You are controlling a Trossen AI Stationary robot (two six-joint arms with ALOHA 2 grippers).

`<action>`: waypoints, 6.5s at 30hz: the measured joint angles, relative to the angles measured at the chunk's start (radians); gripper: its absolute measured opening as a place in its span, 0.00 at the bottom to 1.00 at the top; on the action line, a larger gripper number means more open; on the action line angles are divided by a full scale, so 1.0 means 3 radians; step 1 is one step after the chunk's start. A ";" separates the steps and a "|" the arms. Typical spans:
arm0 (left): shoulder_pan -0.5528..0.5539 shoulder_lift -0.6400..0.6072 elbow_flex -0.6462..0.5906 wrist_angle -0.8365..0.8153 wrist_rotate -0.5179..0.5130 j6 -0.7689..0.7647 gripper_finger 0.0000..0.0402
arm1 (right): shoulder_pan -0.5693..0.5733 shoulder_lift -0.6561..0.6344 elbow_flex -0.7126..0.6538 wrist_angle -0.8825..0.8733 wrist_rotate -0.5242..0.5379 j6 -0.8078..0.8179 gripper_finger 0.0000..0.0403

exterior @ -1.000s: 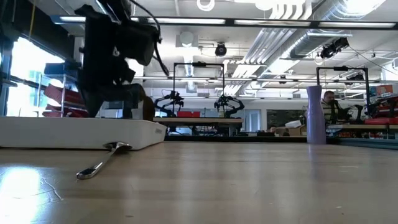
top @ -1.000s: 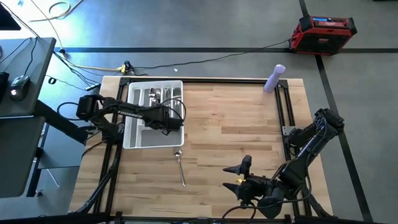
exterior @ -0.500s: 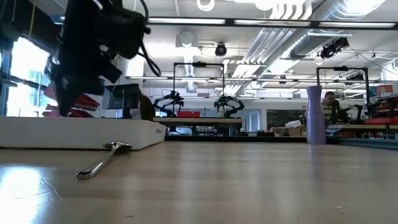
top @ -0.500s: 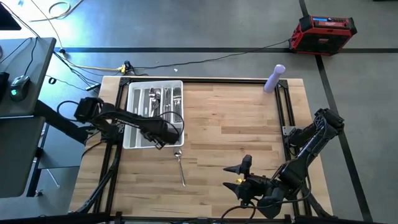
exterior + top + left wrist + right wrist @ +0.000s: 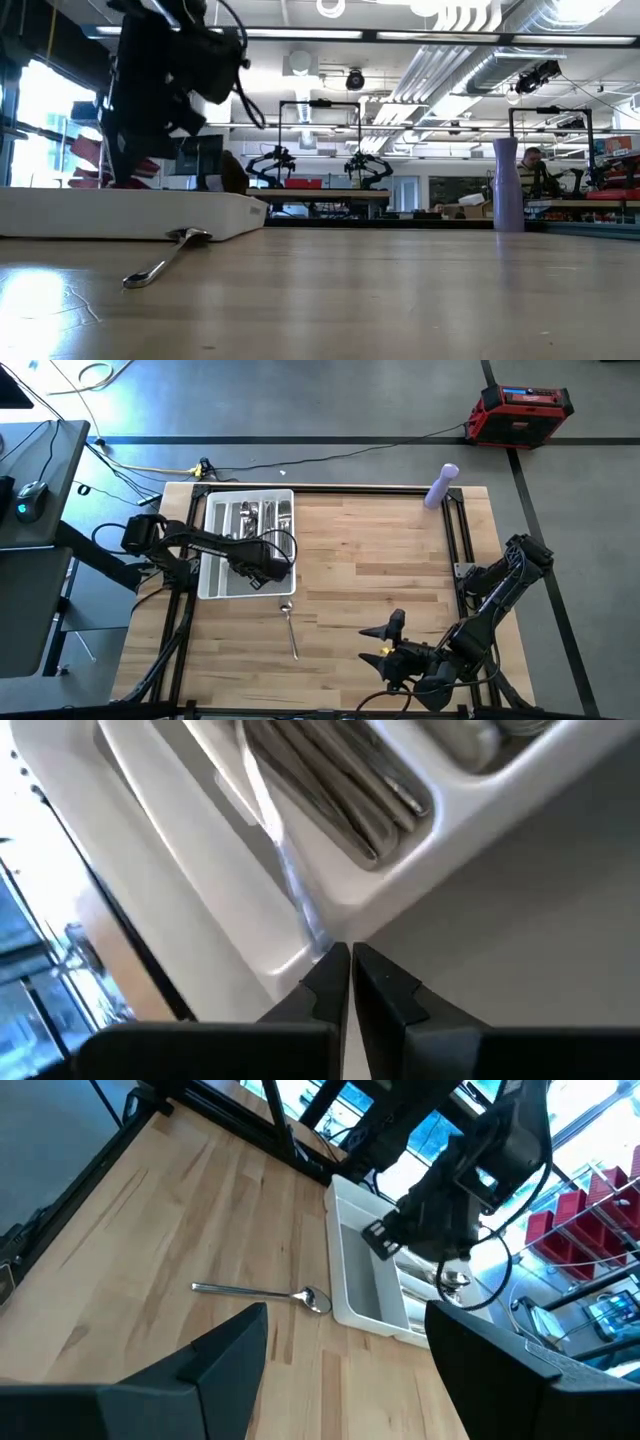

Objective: Sort silverware
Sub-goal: Put the spoon in the silverware tray, then return to Home Position

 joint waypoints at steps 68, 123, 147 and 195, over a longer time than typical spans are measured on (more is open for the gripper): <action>-0.1535 0.1001 0.0462 0.2203 0.0009 -0.2013 0.48 | 0.0045 -0.0006 0.0000 -0.0212 0.0044 0.0065 0.63; 0.0826 0.0918 0.1253 -0.0738 -0.1833 -0.1278 0.00 | 0.0112 -0.0027 0.0000 -0.0311 0.0070 0.0073 0.63; 0.1062 0.0917 0.0317 0.0508 -0.1611 -0.1342 0.00 | 0.0113 -0.0027 0.0000 -0.0356 0.0177 0.0072 0.63; -0.2258 -0.2795 -0.0710 0.0209 -0.2209 -0.2209 0.01 | 0.0168 -0.2512 -0.1060 -0.2777 -0.0190 0.4274 0.08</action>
